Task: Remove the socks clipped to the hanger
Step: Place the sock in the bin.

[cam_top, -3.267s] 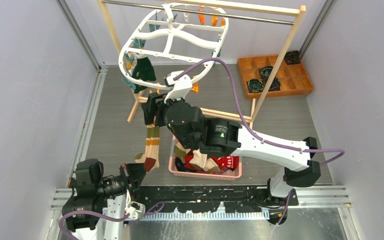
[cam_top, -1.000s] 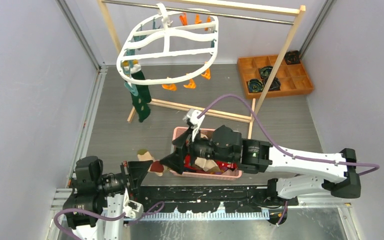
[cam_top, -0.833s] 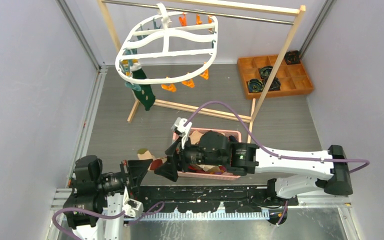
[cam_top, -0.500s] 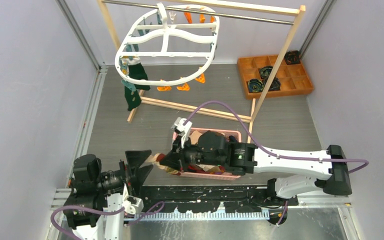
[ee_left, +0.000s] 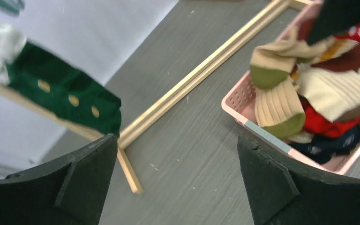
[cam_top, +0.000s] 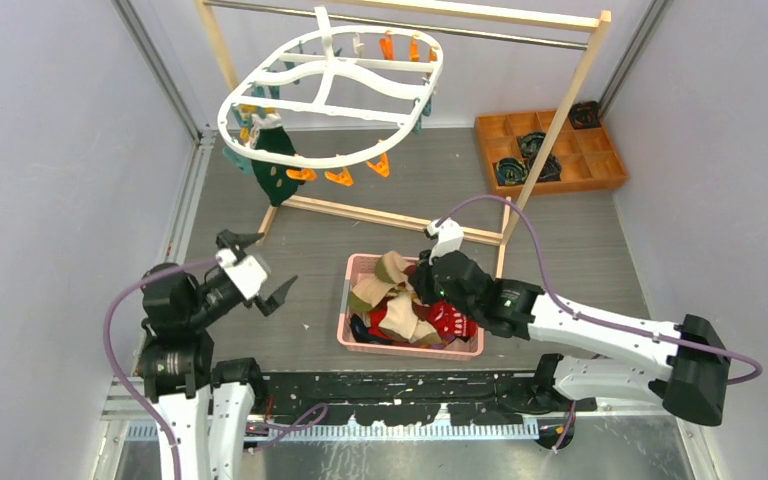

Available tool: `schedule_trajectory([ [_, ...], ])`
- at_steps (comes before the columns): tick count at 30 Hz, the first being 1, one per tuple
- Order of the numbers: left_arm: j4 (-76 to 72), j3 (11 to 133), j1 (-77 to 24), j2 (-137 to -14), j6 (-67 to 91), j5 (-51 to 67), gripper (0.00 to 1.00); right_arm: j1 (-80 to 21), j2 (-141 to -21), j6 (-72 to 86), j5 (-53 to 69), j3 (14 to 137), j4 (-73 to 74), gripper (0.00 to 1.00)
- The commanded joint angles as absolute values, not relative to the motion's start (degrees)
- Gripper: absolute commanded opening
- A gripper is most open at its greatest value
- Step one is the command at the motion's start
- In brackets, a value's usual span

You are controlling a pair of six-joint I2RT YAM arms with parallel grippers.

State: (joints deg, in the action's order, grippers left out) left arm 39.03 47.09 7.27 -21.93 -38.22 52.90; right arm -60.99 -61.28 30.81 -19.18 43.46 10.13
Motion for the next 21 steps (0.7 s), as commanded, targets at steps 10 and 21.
schedule_trajectory([
  [10, 22.3, 48.4, 7.6, -32.0, 7.0, 33.3, 1.00, -60.1, -53.2, 36.4, -41.2, 42.5, 27.7, 0.35],
  [21, 22.7, 53.4, 8.1, -37.5, 11.5, 29.0, 1.00, -52.9, -63.5, 37.1, -21.3, 54.6, 22.5, 0.51],
])
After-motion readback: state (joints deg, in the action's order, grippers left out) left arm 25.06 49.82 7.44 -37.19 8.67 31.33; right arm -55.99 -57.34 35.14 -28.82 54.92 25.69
